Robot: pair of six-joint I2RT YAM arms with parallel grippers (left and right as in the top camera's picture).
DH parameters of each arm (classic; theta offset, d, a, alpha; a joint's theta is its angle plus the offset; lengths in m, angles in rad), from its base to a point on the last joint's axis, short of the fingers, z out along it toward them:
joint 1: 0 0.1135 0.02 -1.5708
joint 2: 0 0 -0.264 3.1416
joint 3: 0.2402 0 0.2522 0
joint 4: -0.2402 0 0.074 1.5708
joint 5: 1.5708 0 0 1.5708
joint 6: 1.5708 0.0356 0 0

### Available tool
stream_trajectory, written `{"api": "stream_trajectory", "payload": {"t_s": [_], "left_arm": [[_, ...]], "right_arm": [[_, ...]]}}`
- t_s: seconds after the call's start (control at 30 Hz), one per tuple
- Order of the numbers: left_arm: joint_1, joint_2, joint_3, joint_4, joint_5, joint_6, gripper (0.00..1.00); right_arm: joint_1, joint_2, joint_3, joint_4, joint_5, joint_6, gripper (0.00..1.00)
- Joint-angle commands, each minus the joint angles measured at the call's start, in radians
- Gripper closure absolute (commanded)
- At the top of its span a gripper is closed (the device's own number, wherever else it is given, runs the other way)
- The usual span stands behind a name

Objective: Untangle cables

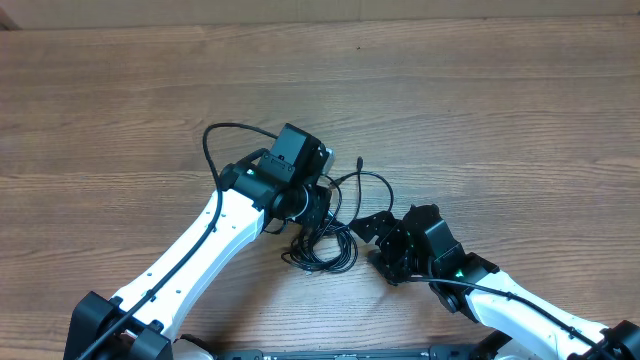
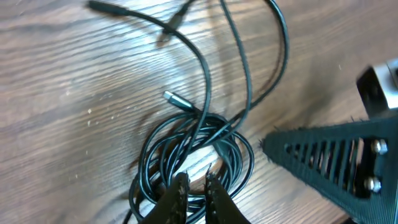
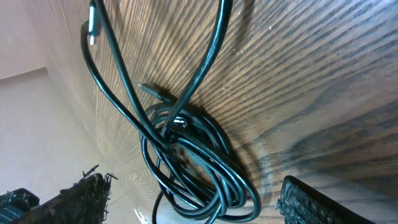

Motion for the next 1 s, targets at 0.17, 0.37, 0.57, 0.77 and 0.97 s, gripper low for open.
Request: {"api": "stream_trajectory", "payload": {"t_s": [0.17, 0.37, 0.57, 0.77, 0.97], "left_arm": [[-0.001, -0.014, 0.01, -0.002, -0.05, -0.205, 0.75], [-0.001, -0.013, 0.01, -0.009, -0.069, -0.176, 0.62], [-0.001, -0.002, -0.024, -0.018, -0.128, 0.22, 0.28], [0.0, 0.014, -0.153, 0.115, -0.26, 0.25, 0.2], [-0.001, 0.032, -0.28, 0.256, -0.067, 0.364, 0.22]], "right_arm": [[-0.006, 0.0, -0.003, -0.002, 0.018, -0.029, 0.11], [-0.006, 0.0, -0.003, -0.002, 0.035, -0.208, 0.23], [-0.006, 0.0, -0.003, -0.002, 0.048, -0.219, 0.13], [-0.006, 0.0, -0.003, -0.006, 0.074, -0.271, 0.1], [-0.006, 0.0, -0.003, -0.01, 0.074, -0.271, 0.09]]}}
